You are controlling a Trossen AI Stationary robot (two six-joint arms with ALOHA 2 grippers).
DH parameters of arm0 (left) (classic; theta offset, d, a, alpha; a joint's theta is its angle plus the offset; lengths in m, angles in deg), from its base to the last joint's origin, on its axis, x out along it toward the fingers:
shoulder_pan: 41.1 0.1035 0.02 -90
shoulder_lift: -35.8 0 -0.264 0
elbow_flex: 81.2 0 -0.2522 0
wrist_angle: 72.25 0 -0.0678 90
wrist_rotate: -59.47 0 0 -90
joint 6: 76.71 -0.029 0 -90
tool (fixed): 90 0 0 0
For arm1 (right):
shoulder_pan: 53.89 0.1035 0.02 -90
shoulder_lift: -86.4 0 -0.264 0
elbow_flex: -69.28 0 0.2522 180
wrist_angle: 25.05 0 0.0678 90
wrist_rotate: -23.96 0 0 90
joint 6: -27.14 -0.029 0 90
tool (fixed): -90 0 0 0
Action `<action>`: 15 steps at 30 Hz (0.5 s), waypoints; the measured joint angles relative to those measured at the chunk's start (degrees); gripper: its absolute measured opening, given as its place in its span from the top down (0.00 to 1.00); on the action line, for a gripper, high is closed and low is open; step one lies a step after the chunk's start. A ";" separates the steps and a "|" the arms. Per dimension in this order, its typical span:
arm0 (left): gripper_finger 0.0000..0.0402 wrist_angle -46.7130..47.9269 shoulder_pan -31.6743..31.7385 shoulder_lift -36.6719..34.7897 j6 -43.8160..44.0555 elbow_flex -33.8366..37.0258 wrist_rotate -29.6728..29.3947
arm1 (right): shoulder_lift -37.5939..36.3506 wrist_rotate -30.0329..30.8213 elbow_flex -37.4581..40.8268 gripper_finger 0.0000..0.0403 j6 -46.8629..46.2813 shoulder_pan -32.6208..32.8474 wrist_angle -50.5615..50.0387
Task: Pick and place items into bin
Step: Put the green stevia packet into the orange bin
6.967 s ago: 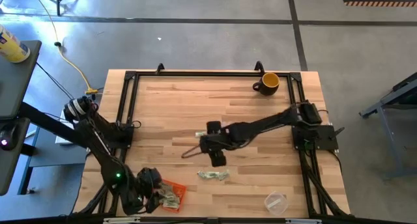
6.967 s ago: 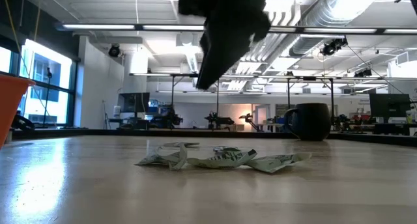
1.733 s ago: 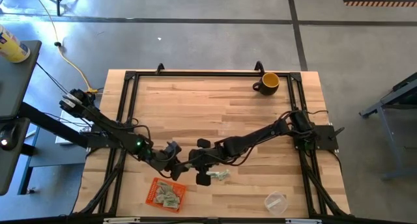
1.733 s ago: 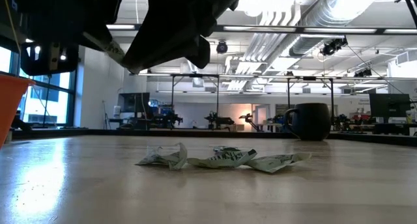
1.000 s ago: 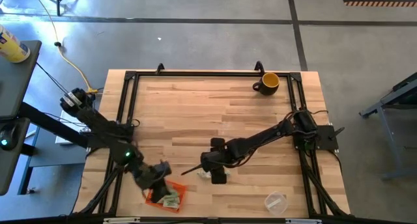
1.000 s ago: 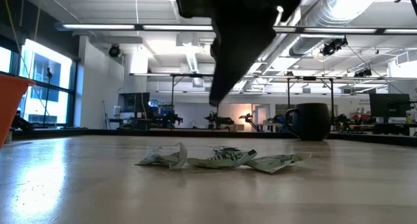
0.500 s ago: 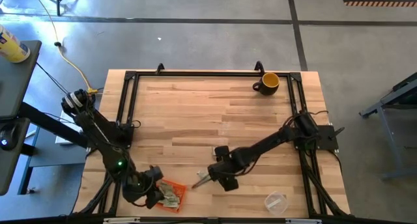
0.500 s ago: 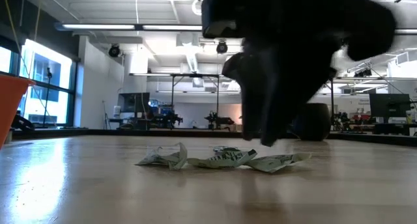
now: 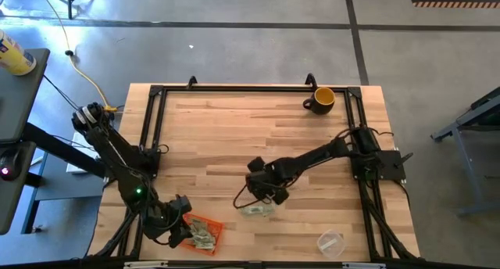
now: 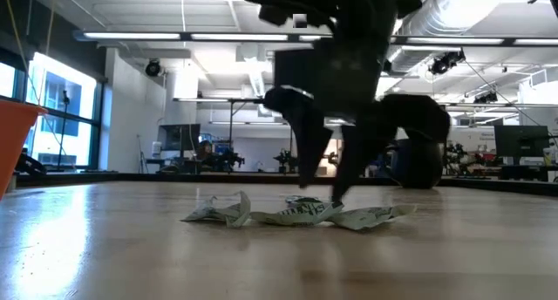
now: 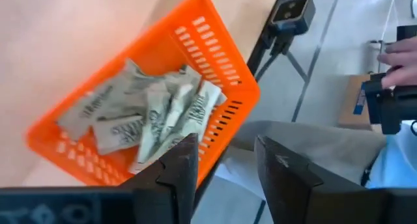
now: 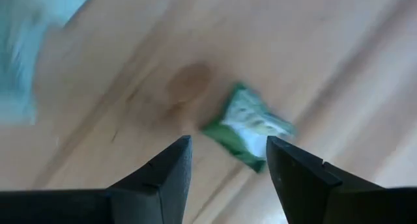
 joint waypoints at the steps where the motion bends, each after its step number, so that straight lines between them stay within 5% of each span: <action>1: 0.55 0.97 0.00 -0.59 -0.06 0.00 -0.48 | 0.03 -0.99 0.42 0.53 2.88 -0.35 0.00; 9: 0.56 4.77 0.02 -1.87 0.18 0.00 -6.04 | 0.05 -1.55 0.73 0.53 14.57 -2.79 3.85; 15: 0.55 5.24 0.04 -1.87 1.72 0.00 -8.27 | 0.05 -10.81 0.69 0.54 14.74 -5.42 4.57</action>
